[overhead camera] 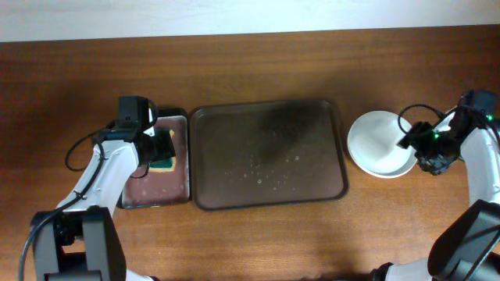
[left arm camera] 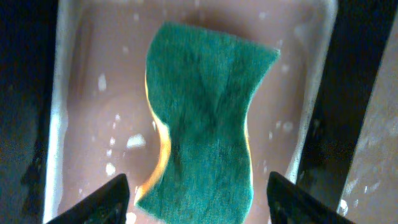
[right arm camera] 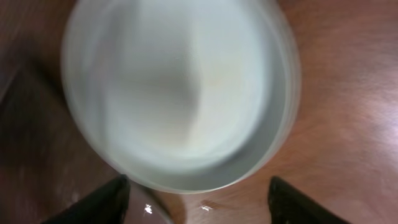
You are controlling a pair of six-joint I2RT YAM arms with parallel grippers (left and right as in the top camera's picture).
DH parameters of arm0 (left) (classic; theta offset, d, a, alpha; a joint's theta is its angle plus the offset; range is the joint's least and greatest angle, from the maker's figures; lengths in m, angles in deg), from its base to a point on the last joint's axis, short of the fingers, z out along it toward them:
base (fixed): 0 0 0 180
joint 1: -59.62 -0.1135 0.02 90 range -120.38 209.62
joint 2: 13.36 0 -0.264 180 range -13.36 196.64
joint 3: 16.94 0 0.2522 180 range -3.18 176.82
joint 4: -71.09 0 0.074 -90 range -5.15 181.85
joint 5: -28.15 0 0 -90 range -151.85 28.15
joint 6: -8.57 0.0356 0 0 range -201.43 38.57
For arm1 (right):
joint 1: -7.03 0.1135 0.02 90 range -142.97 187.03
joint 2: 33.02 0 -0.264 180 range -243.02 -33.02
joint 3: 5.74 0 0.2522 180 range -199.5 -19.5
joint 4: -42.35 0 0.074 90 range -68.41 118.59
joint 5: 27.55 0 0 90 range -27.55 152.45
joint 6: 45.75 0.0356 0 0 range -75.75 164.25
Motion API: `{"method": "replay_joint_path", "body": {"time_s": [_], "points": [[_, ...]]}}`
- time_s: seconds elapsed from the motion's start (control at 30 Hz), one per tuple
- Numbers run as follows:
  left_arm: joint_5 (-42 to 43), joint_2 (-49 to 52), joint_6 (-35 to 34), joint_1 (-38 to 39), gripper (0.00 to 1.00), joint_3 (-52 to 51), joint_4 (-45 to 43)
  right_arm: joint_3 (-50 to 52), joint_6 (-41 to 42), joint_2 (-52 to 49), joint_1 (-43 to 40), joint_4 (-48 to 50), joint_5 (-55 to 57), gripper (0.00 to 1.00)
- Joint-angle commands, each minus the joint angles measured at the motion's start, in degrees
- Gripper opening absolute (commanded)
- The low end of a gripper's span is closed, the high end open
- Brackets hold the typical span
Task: Clean dirty plates on tray and stack at the side
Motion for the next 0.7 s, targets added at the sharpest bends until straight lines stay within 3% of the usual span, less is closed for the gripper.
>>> {"method": "replay_joint_path", "body": {"time_s": [0.0,0.13,0.2,0.27,0.37,0.43,0.57,0.67], "points": [[0.8,-0.2,3.1,0.1,0.71,6.8,5.2,-1.7,-6.8,-0.1,7.4,-1.4,-4.2,0.79],[5.0,-0.9,3.1,1.2,0.77,15.6,16.9,-9.7,-8.2,0.4,16.8,-11.2,4.7,0.80],[10.1,-2.6,2.7,1.2,0.92,16.5,23.9,-11.3,-7.8,3.0,20.3,-15.7,9.1,0.94],[10.8,-4.3,2.4,1.2,1.00,16.5,32.4,-11.3,-6.5,6.6,21.3,-20.1,9.7,0.97],[9.9,-8.0,2.5,1.2,1.00,15.0,38.5,-10.4,-6.5,13.2,21.3,-23.5,10.1,0.97],[9.9,-13.9,2.5,1.2,1.00,11.3,37.0,-8.1,-6.5,20.2,21.3,-22.4,10.1,0.98],[9.9,-35.6,3.4,1.2,1.00,-2.1,24.1,0.4,-6.6,40.9,21.3,-14.4,12.3,0.99],[9.9,-52.1,3.4,1.2,1.00,-11.8,16.8,2.6,-6.6,50.4,21.3,-13.9,12.9,0.99]]}}
